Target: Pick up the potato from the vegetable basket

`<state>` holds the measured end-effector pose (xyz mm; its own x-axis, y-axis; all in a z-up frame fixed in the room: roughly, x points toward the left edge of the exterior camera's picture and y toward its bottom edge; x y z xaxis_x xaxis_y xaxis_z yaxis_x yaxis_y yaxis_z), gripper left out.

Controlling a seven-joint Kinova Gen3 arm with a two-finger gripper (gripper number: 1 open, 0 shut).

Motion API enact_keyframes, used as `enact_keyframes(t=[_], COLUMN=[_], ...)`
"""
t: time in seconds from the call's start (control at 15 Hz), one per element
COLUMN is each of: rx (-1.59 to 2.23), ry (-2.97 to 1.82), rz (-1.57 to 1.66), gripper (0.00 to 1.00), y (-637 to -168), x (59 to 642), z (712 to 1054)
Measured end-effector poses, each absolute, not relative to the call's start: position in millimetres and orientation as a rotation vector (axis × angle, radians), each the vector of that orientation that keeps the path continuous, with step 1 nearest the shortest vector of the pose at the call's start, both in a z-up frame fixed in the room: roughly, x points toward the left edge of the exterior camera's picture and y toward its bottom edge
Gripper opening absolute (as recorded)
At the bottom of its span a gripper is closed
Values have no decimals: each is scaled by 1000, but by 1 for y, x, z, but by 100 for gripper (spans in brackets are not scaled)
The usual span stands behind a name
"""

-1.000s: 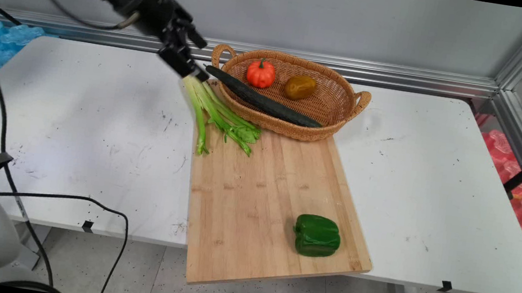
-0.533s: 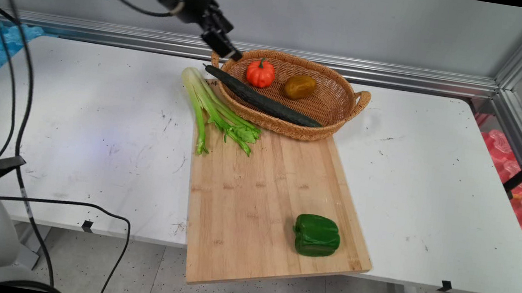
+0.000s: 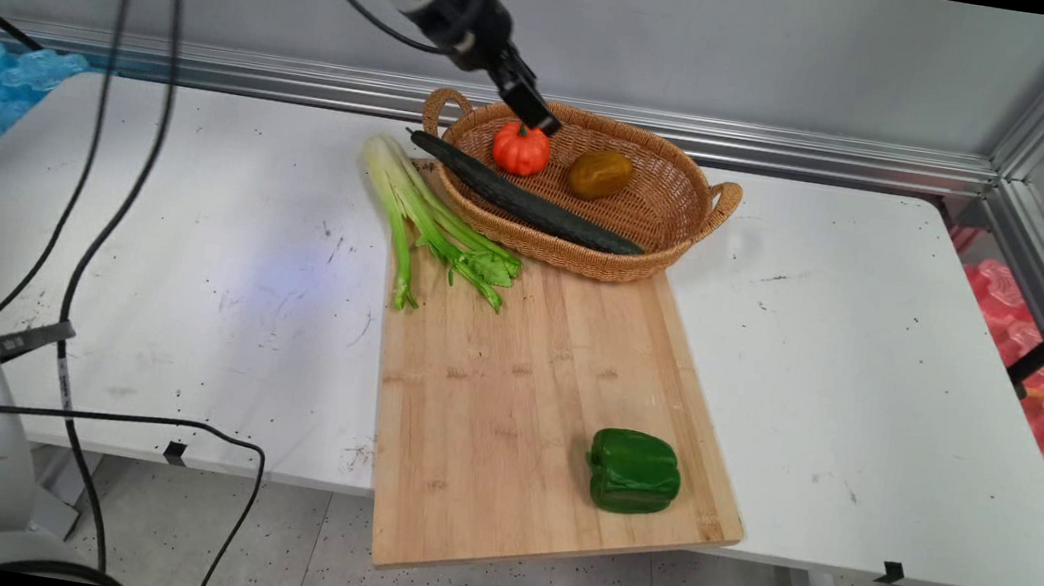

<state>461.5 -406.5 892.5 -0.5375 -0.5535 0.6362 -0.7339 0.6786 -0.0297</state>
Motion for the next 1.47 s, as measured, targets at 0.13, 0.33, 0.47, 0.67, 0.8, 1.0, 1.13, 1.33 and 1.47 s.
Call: enact_keyframes(t=[0.13, 0.33, 0.47, 0.67, 0.8, 1.0, 1.13, 1.33, 1.47], rx=[1006, 1042, 1068, 1110, 1131, 1171, 1190, 1202, 1202], ry=[-2291, -2301, -2305, -2309, -2312, -2318, -2322, -2325, -2327], rz=[376, 354, 343, 333, 330, 327, 322, 320, 320], gripper=[100, 100, 100, 100, 100, 100, 100, 0, 0], y=[-426, -449, -462, -480, -487, -499, -504, -508, -510], x=[449, 431, 420, 406, 401, 393, 389, 384, 381], z=[877, 855, 841, 822, 813, 798, 791, 785, 783])
